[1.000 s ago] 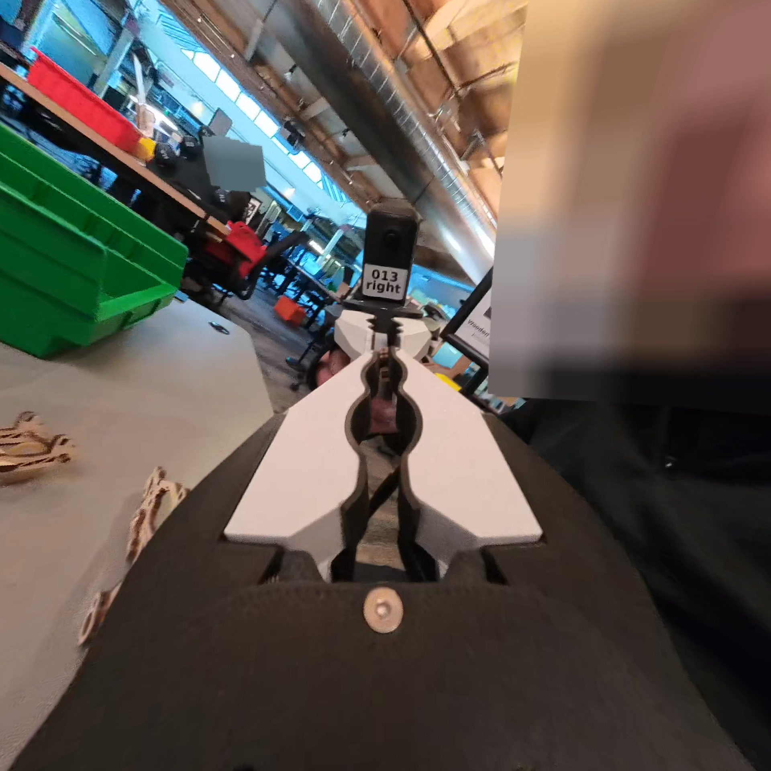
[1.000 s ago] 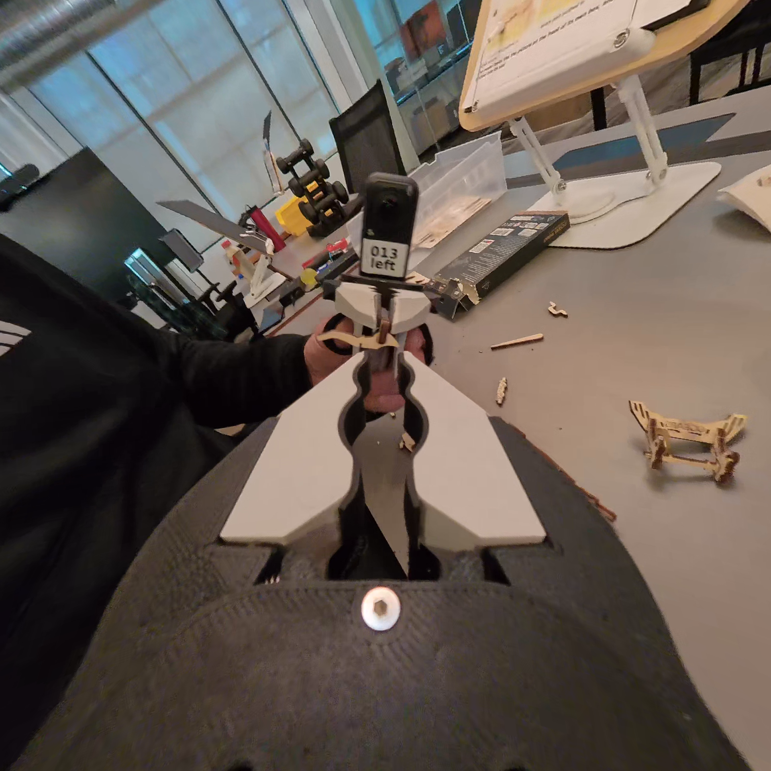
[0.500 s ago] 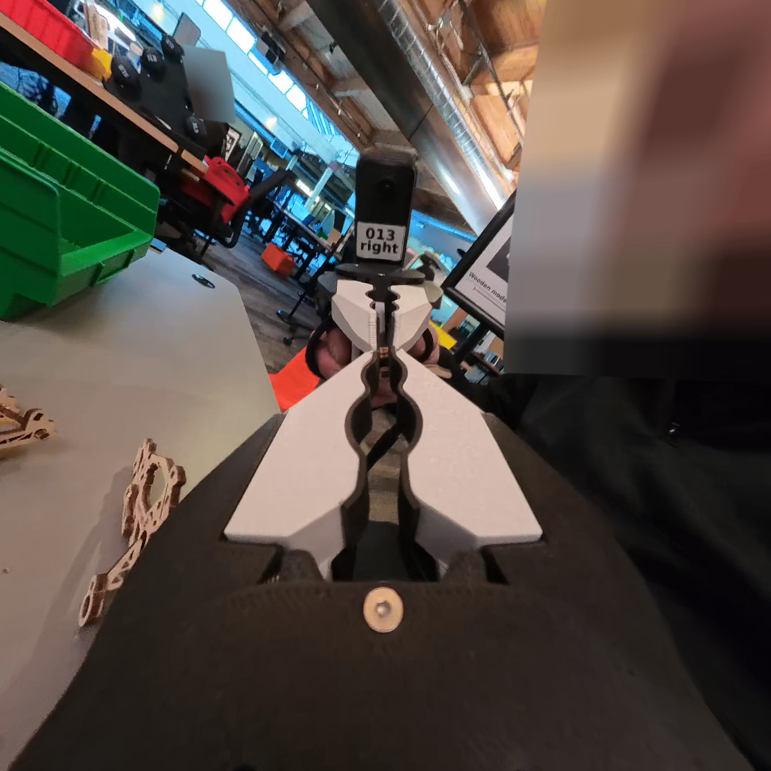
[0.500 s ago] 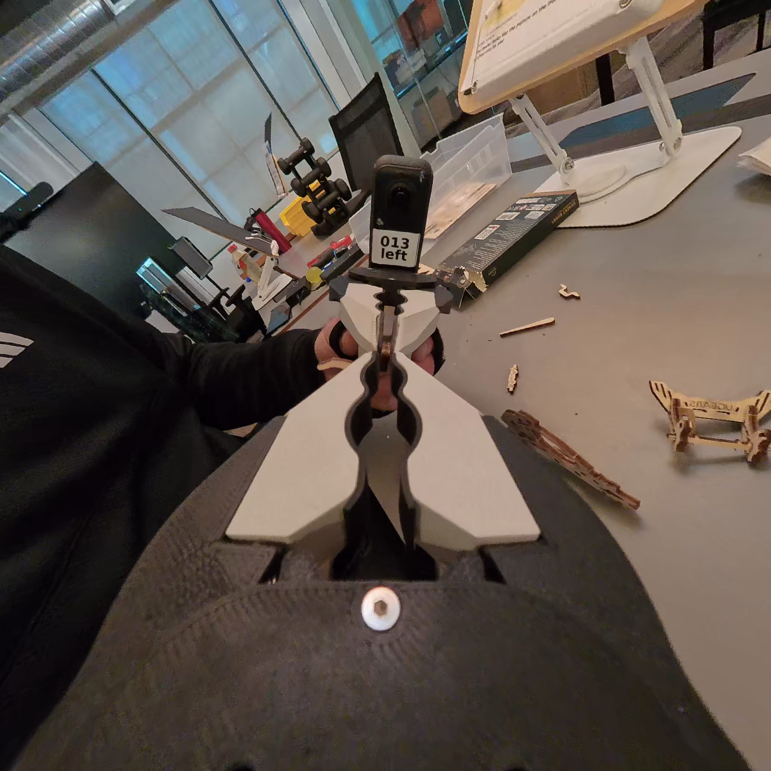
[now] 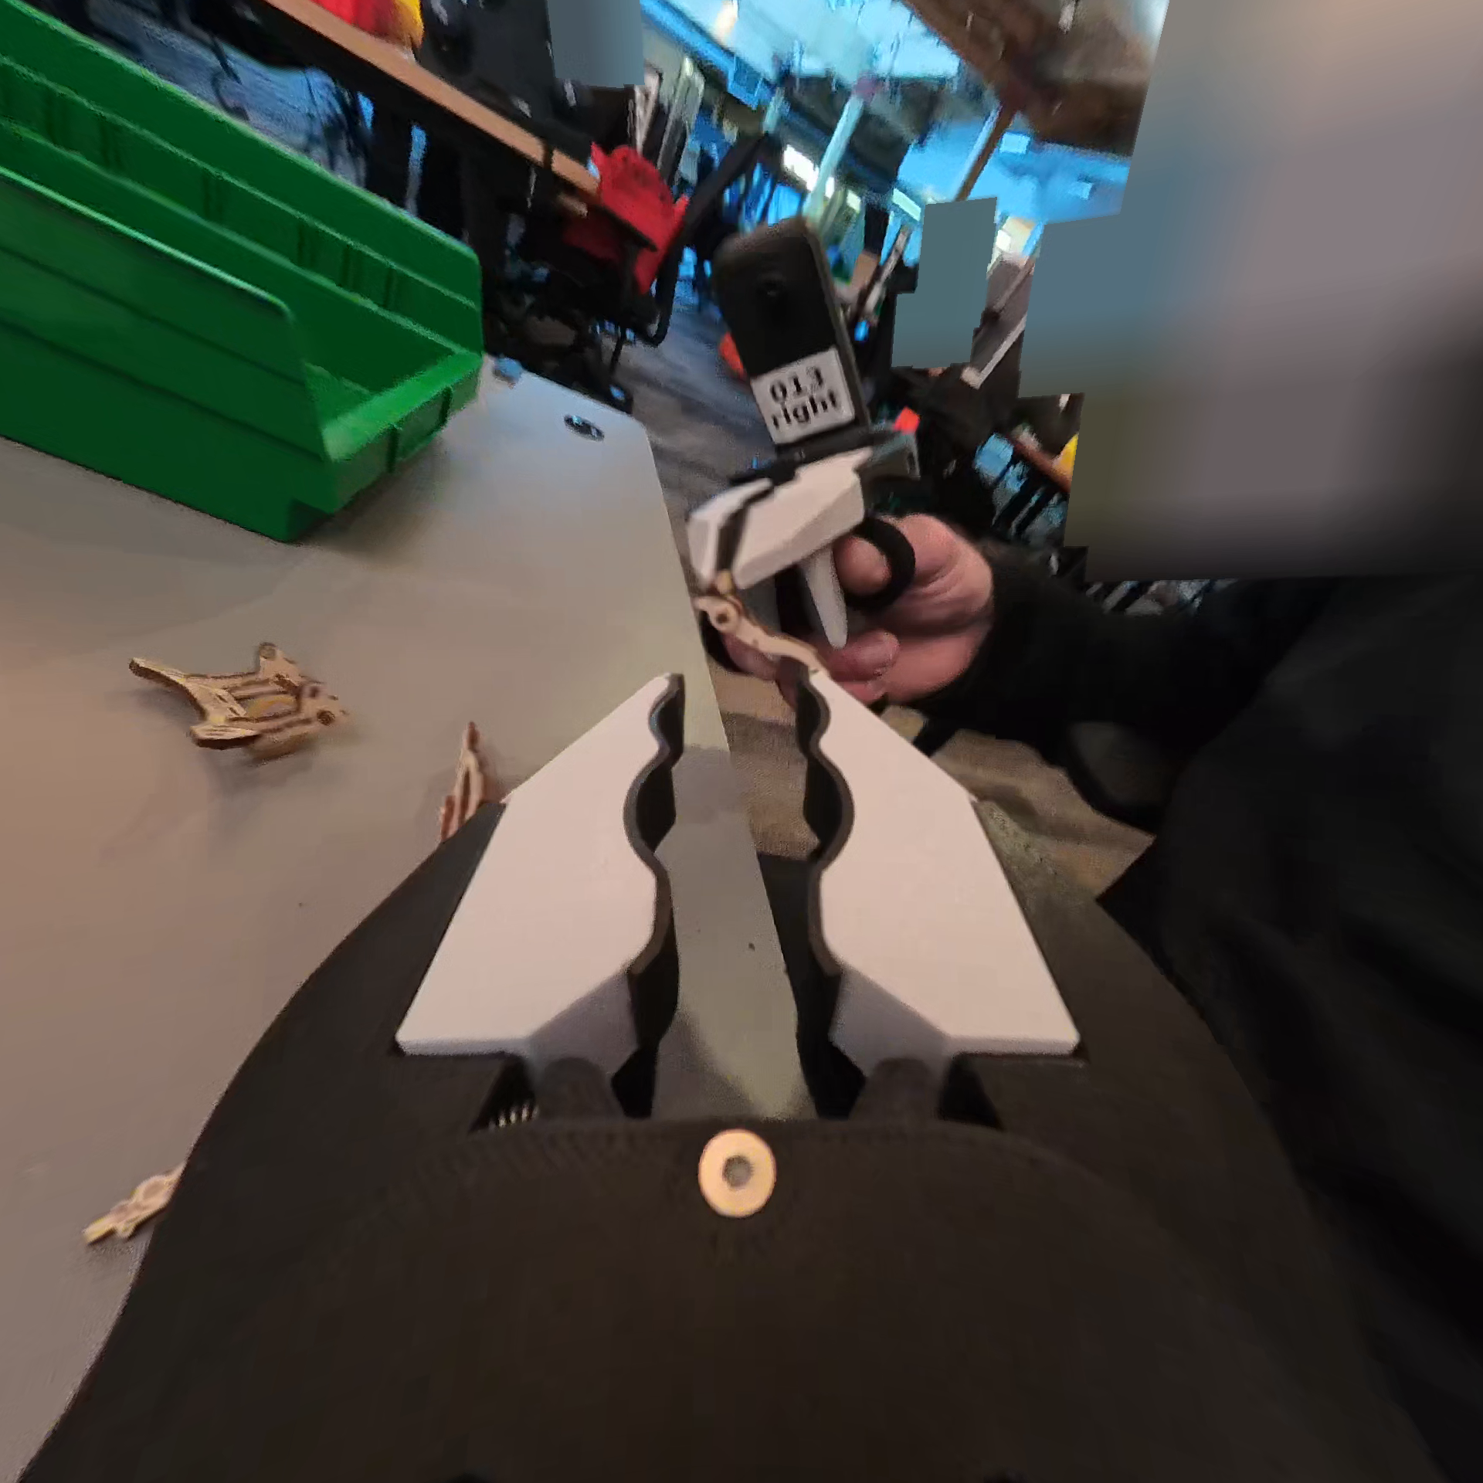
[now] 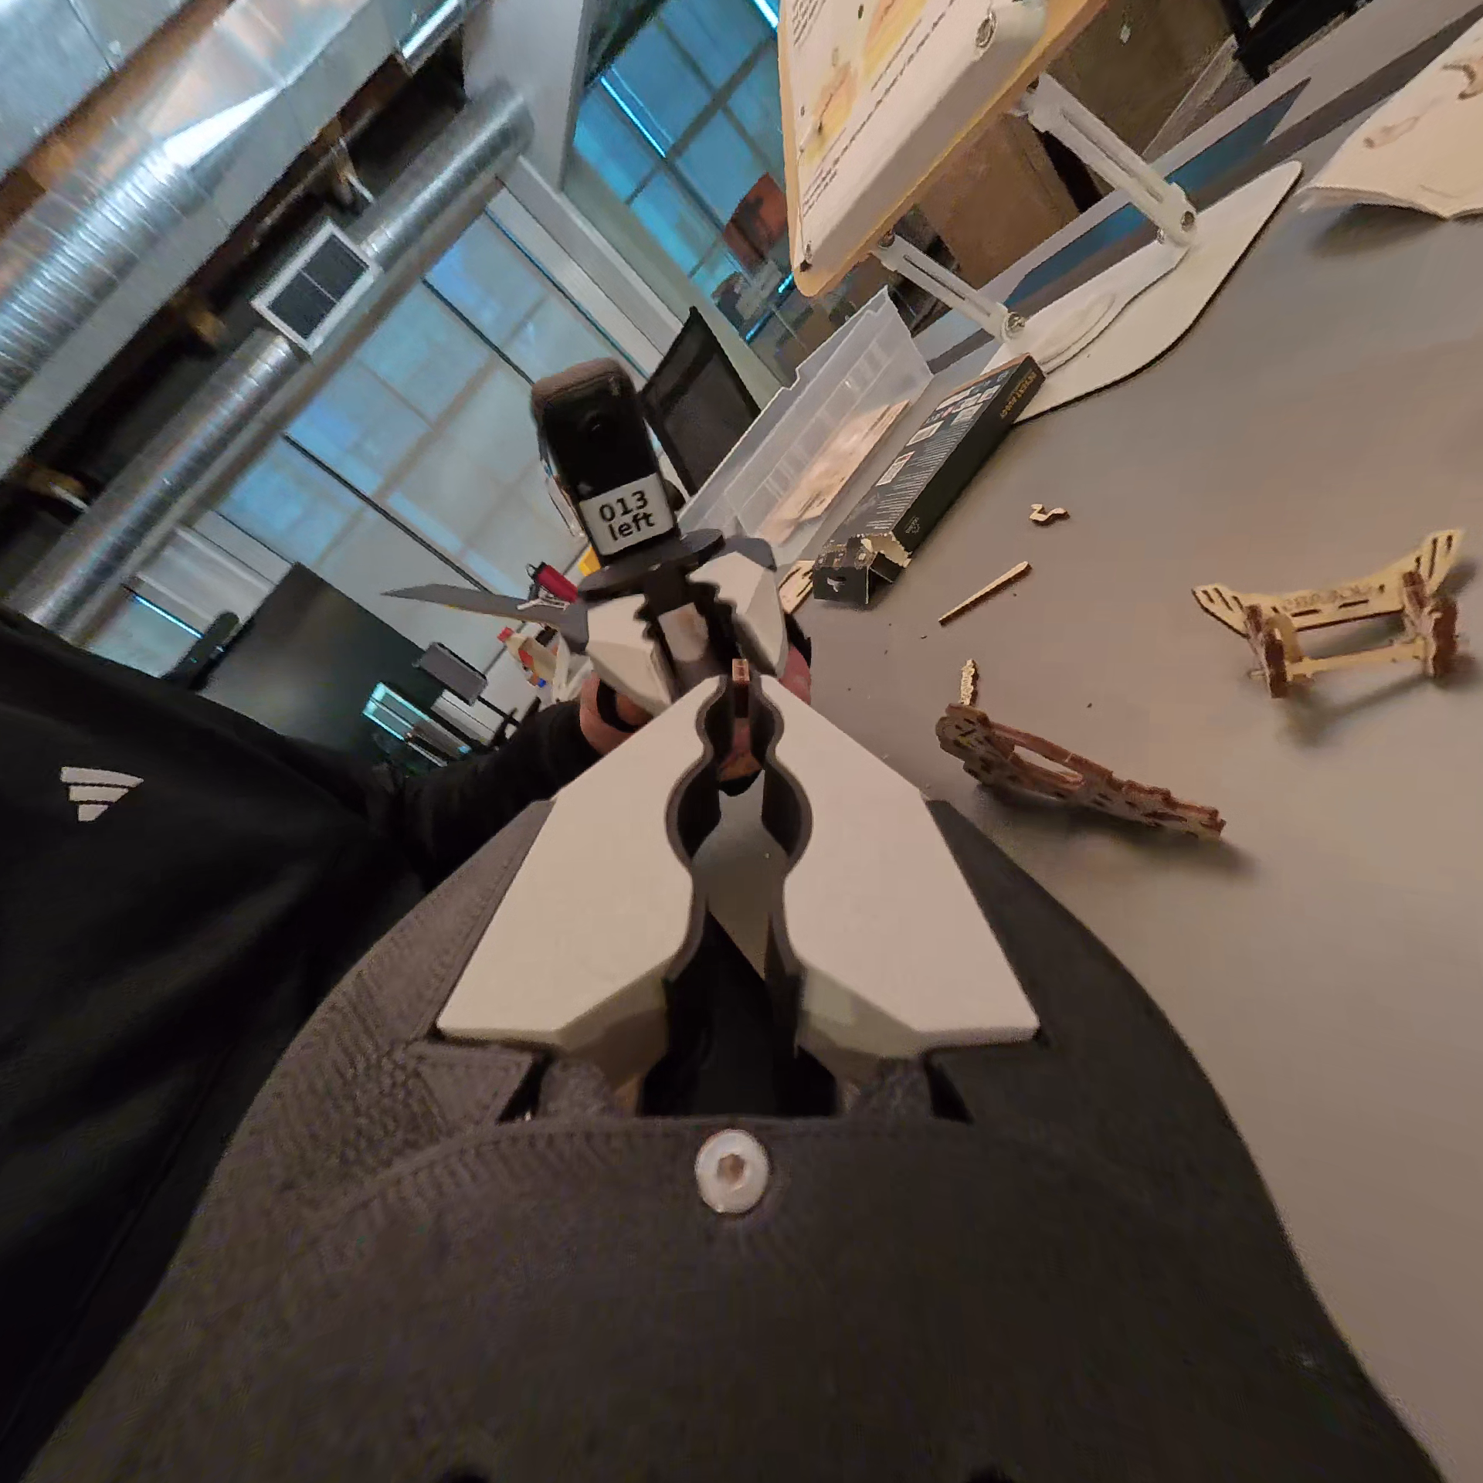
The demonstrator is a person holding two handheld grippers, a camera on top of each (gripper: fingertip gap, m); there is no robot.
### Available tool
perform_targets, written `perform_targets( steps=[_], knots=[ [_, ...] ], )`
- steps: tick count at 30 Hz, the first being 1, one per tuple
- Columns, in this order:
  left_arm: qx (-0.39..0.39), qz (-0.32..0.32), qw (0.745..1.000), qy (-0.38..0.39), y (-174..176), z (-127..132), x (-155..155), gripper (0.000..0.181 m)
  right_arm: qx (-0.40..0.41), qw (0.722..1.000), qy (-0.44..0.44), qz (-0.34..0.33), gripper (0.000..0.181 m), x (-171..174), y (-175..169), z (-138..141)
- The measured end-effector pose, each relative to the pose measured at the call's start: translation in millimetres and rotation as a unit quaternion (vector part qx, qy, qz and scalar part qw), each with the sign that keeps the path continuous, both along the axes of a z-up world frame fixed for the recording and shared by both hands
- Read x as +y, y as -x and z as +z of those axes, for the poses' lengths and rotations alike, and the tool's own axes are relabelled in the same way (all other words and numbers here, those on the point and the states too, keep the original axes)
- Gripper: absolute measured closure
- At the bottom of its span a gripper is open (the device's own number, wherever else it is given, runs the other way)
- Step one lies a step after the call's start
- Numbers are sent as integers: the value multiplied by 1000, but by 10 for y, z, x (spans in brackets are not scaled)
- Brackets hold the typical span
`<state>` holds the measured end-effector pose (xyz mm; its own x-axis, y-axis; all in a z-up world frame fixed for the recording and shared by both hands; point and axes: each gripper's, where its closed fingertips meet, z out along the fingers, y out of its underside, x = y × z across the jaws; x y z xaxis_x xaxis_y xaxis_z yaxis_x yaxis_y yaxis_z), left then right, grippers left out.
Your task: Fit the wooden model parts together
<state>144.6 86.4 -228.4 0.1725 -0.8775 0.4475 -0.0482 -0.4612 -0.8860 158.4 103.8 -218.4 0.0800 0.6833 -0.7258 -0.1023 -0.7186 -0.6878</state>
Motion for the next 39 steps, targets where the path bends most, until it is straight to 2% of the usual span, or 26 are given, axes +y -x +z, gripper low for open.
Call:
perform_targets(
  steps=[2, 7, 11, 13, 16, 21, 24, 29, 33, 39],
  knots=[
    [23, -18, 999, 13, -95, -72, -98, 150, 4, 1000, 7, -9, 181, 21, -6, -19],
    [4, -27, 998, 61, -250, -104, -193, 152, 8, 1000, 13, -18, 181, 27, 1, -29],
    [18, -20, 998, 51, -156, -112, -170, 150, 0, 1000, 16, -24, 181, 23, -13, -106],
    [61, 21, 998, 17, 38, -135, -6, 150, -16, 999, 15, -28, 181, 16, -33, -214],
    [155, 69, 984, -52, 293, -221, 248, 145, -39, 998, 22, -35, 181, 16, -40, -405],
    [284, 41, 954, -82, 320, -668, 397, 144, -72, 996, 19, -42, 181, 53, 39, -635],
    [313, 27, 947, -63, 265, -885, 406, 156, -75, 996, 24, -52, 181, 107, 76, -688],
    [295, 35, 953, -59, 176, -908, 414, 181, -93, 993, 27, -62, 181, 163, 106, -736],
    [235, 54, 970, -21, 108, -790, 417, 181, -87, 994, 32, -66, 181, 192, 125, -715],
    [172, 99, 980, 21, 27, -721, 416, 181, -80, 993, 44, -79, 181, 256, 107, -695]
  ],
)
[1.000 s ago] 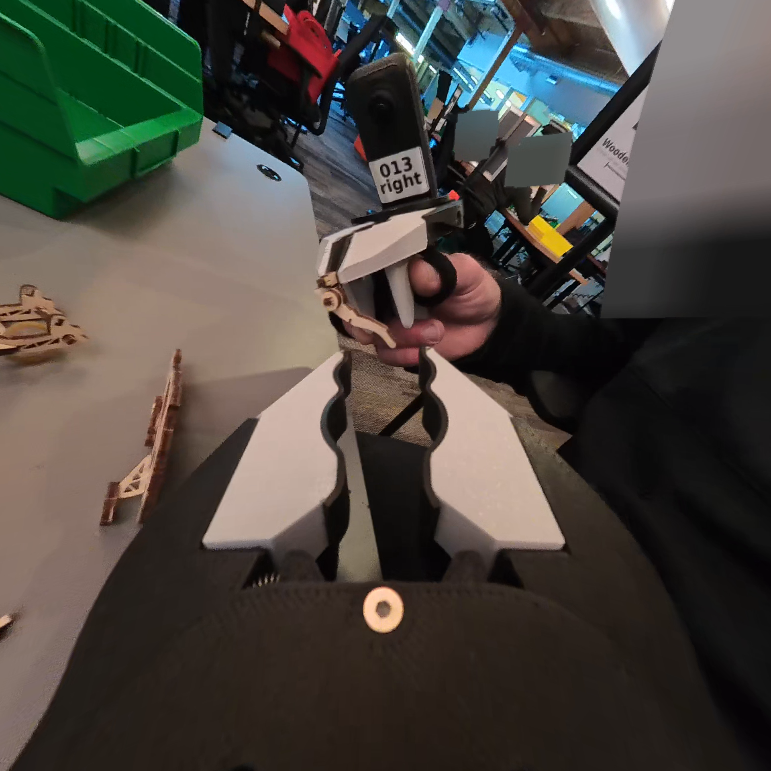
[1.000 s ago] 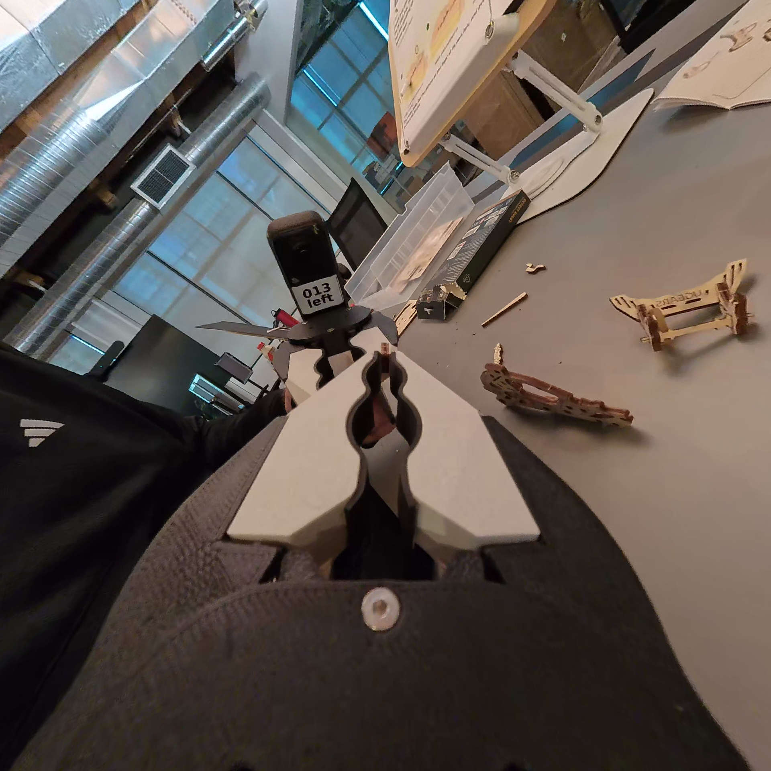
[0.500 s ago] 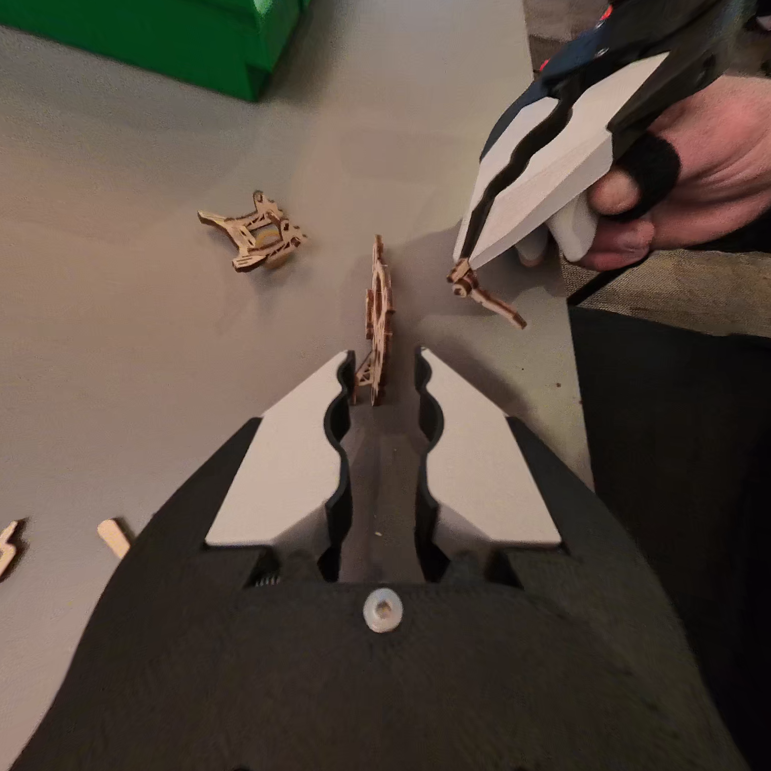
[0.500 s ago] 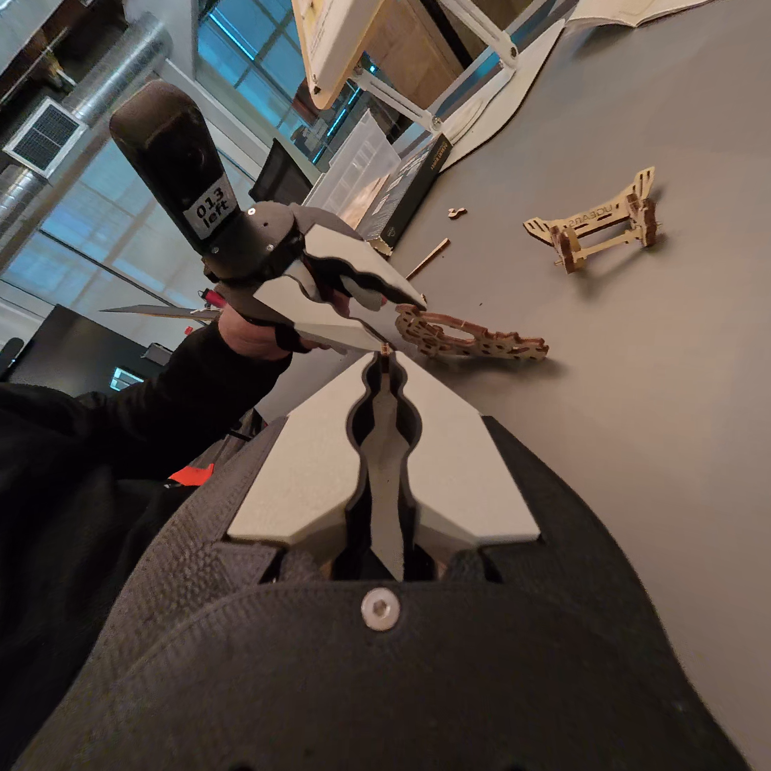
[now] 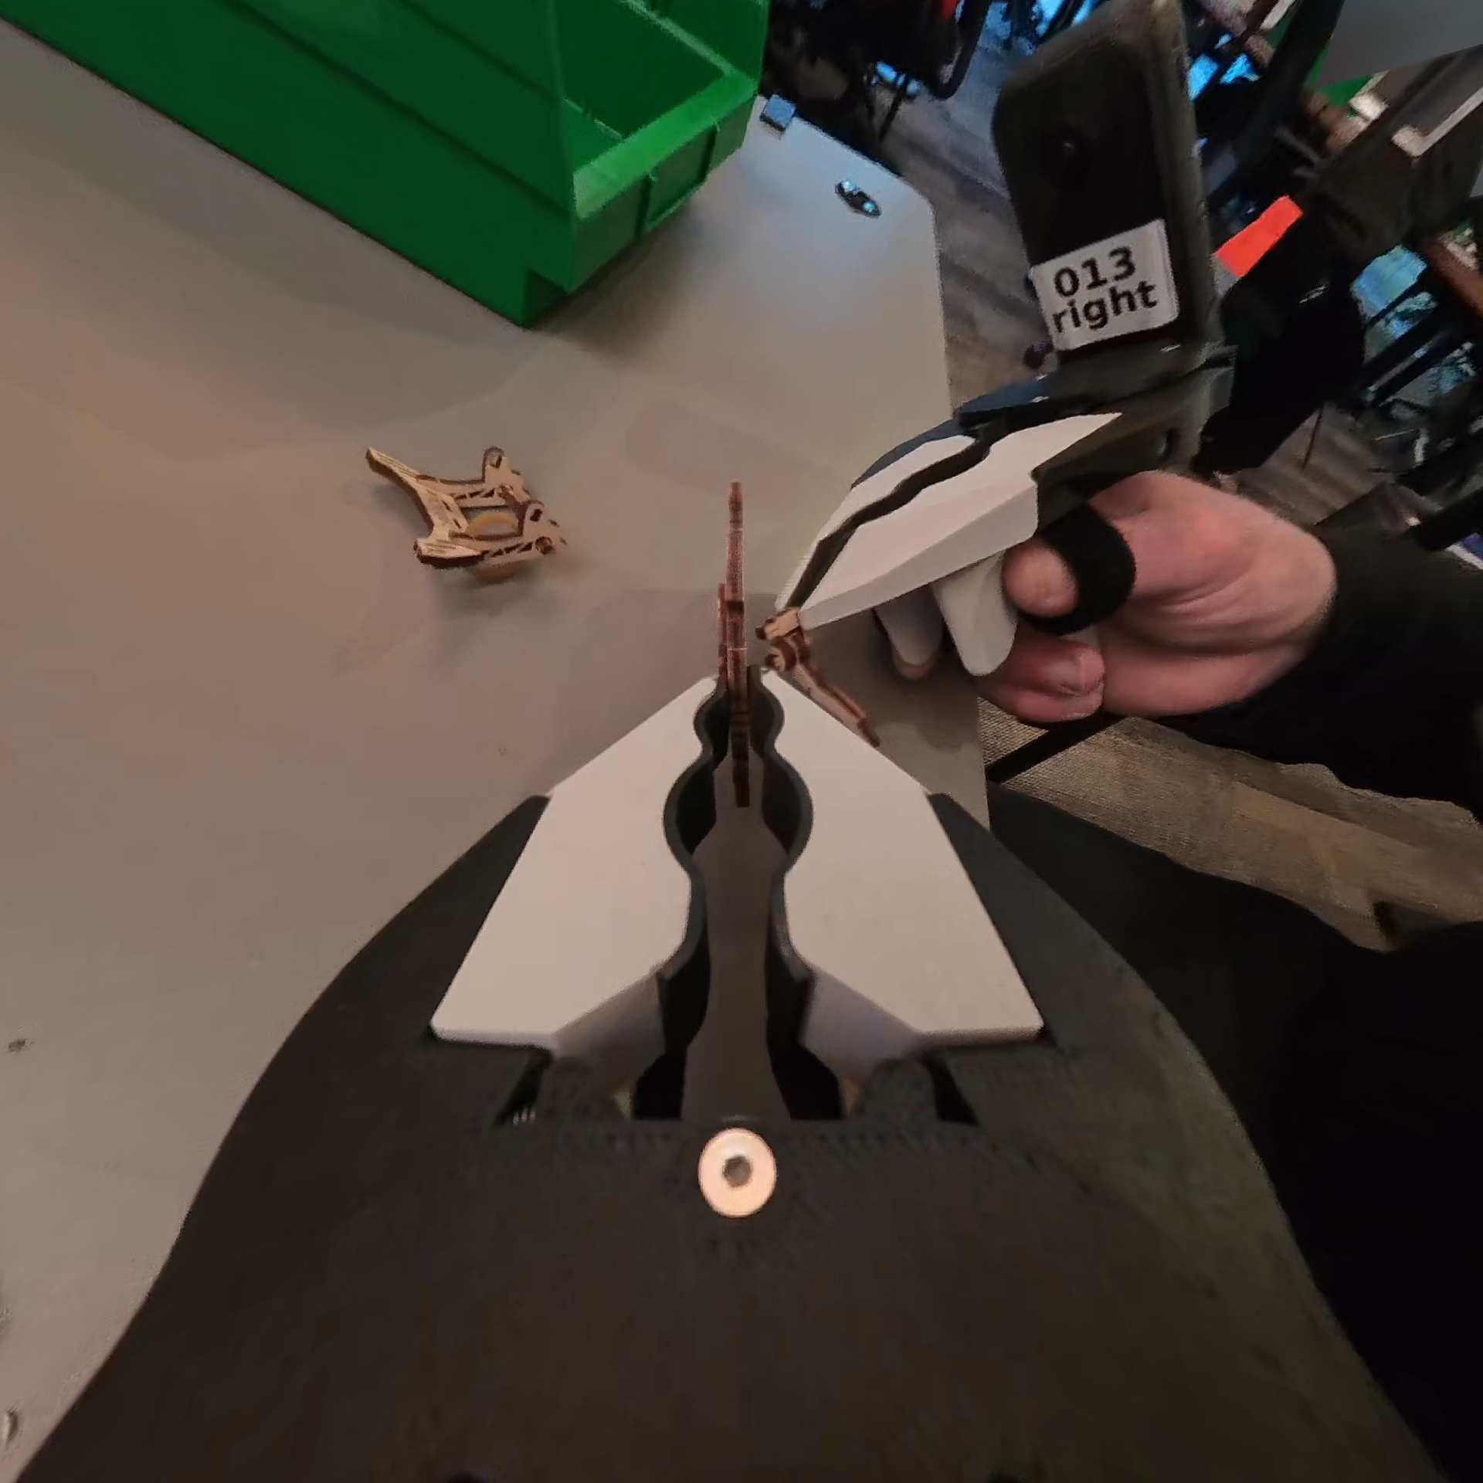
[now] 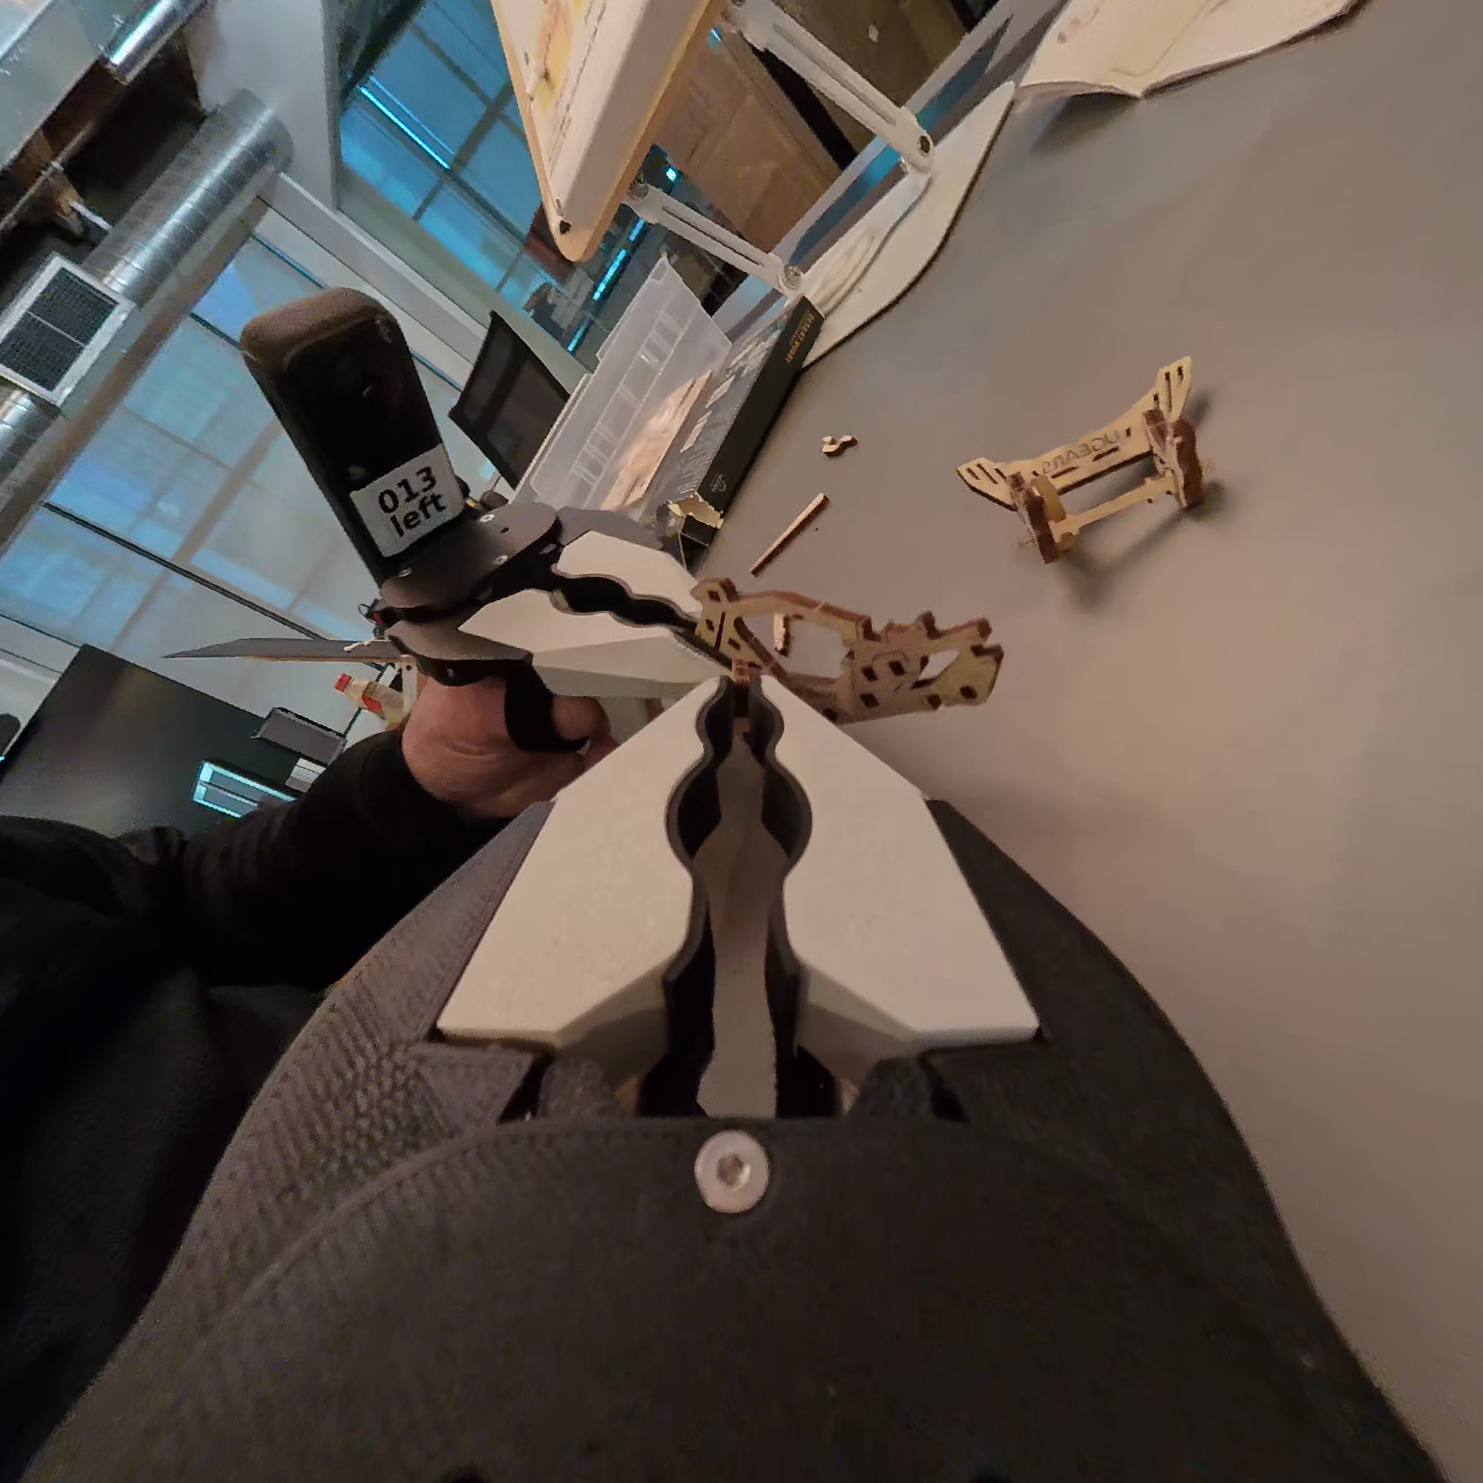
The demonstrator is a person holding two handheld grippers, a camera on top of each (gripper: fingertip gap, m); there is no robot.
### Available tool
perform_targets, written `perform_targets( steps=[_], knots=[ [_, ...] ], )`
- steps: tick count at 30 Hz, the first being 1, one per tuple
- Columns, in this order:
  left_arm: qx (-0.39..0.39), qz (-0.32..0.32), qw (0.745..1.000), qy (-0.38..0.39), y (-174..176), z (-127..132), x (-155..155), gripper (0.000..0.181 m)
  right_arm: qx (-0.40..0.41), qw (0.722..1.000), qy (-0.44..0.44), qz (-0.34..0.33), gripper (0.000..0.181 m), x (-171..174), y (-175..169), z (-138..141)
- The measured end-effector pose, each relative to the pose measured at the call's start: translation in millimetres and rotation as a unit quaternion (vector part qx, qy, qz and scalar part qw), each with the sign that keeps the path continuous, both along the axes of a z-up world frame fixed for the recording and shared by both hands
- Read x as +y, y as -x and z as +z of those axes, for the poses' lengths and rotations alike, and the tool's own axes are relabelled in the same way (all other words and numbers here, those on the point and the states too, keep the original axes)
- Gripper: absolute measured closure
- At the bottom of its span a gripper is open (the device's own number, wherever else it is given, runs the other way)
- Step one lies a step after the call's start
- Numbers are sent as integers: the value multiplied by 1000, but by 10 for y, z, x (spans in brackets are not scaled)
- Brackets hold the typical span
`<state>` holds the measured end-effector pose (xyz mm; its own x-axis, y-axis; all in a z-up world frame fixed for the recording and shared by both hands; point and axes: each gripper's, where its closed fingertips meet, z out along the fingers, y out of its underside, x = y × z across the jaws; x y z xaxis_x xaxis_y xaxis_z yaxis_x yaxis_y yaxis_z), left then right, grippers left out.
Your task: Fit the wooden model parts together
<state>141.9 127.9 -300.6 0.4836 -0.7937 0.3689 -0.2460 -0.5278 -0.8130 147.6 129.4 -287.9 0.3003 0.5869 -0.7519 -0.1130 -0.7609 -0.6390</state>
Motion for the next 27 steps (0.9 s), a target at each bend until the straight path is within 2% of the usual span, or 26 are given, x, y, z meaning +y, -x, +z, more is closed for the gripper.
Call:
perform_targets(
  steps=[12, 20, 25, 27],
  knots=[
    [3, 11, 1000, 8, -46, -89, -104, 173, -27, 999, 22, 5, 181, 6, 18, -116],
    [14, -15, 1000, -4, -79, -95, -196, 167, -22, 999, 32, 16, 181, -12, 21, -122],
    [53, -24, 997, -49, -98, -120, -224, 166, -24, 999, 38, 25, 181, -42, 3, -128],
    [51, -42, 997, -44, -146, -127, -293, 160, -22, 999, 42, 27, 181, -54, -10, -131]
  ],
)
